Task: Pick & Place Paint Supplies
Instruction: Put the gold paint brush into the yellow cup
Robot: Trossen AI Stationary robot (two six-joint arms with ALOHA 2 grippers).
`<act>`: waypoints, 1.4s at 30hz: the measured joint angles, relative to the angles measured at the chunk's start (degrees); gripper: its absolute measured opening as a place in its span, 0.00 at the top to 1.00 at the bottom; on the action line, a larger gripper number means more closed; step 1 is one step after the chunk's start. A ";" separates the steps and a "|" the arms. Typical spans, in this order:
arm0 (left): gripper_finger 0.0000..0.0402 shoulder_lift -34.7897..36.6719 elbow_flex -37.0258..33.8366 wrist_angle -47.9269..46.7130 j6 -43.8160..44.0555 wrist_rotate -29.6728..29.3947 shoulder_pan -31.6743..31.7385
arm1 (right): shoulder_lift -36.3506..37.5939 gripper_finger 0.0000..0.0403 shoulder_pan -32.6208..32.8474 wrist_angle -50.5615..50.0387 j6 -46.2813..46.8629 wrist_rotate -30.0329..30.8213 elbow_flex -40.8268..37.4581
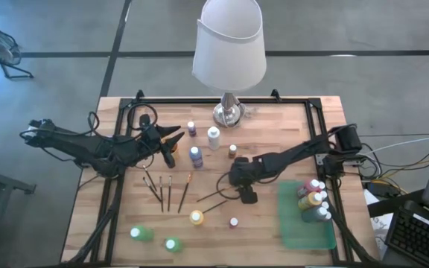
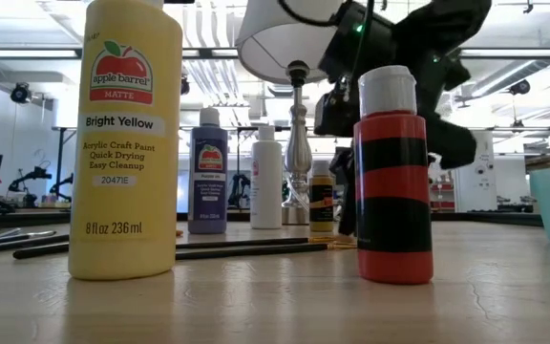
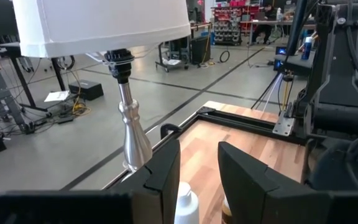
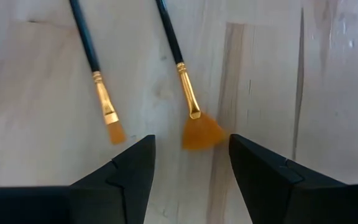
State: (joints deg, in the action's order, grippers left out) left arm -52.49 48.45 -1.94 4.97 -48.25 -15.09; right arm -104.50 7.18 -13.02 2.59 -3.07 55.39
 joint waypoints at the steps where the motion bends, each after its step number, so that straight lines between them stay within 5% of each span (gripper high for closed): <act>1: 0.71 0.00 0.00 -0.11 0.00 0.00 0.00 | -0.52 0.48 -0.13 0.00 -0.11 0.02 0.30; 11: 0.71 0.00 0.00 -0.46 0.00 0.00 0.00 | -1.95 0.47 -0.33 0.35 0.20 0.02 1.18; 33: 0.71 0.00 -0.02 -0.70 0.44 0.00 0.00 | -1.99 0.96 -0.36 -0.76 0.44 -0.12 1.12; 42: 0.71 0.00 -0.02 -0.70 0.44 0.00 0.00 | 0.01 0.98 -0.31 -3.05 0.38 -0.21 0.78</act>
State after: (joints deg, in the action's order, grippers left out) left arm -52.49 48.42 -2.63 5.41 -48.25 -15.09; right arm -104.49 6.87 -16.07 2.97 -3.28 56.18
